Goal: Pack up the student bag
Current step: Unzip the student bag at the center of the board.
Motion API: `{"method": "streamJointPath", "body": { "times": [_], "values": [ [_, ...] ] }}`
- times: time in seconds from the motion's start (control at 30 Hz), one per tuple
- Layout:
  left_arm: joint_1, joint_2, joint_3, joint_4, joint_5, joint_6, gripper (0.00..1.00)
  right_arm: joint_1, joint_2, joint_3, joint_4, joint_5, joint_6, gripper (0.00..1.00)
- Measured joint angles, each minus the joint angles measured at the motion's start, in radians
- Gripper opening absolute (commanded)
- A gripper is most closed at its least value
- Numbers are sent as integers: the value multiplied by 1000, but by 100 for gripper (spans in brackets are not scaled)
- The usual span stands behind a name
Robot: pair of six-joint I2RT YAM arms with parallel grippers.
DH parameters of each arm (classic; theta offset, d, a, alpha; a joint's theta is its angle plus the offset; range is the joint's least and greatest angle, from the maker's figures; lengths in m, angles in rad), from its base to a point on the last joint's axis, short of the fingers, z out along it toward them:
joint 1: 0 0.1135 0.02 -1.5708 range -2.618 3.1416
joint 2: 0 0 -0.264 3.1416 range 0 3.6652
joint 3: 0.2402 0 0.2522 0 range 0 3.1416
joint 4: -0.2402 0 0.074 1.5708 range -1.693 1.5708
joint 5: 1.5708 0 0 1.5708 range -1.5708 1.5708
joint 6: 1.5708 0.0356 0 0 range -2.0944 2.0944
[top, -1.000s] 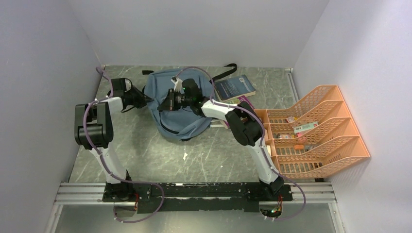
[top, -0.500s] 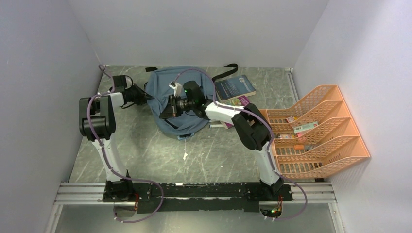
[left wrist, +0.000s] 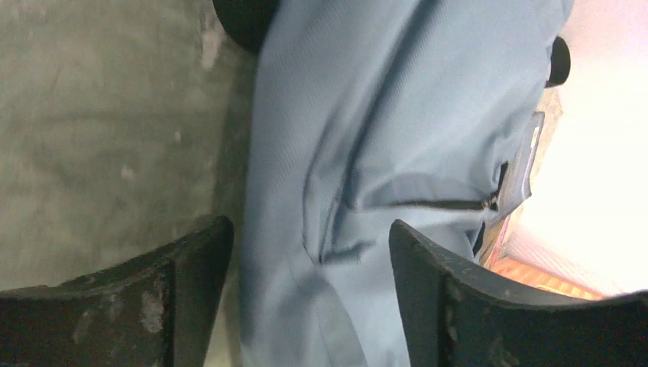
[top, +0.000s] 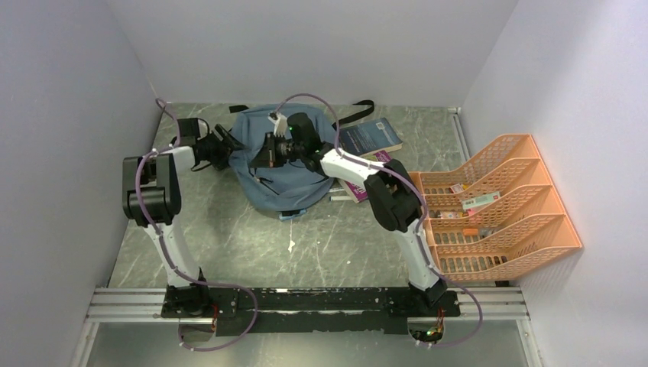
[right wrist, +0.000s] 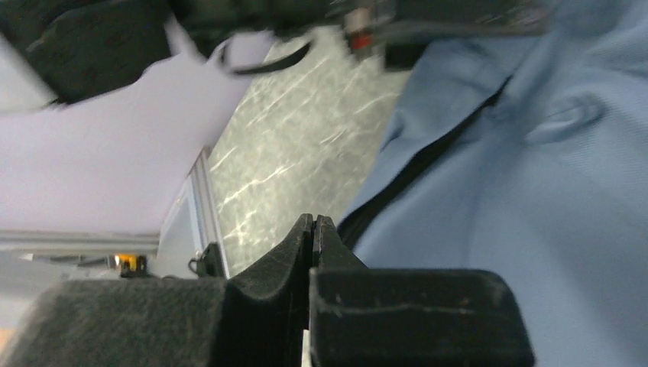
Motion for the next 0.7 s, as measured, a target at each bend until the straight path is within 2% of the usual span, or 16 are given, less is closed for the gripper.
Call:
{"method": "streamJointPath", "body": {
  "times": [0.13,0.4,0.5,0.7],
  "values": [
    [-2,-160,-114,-28,-45,2,83,-35,88,82,-13,6,25,0],
    [-6,-644,-436,-37,-122,-5,80,-43,211,174,-55,-3,61,0],
    [-47,-722,-488,-33,-129,-1,81,-38,226,211,-63,-9,68,0],
    [-282,-710,-538,-19,-171,-16,82,-37,228,223,-62,-12,73,0]
  ]
}}
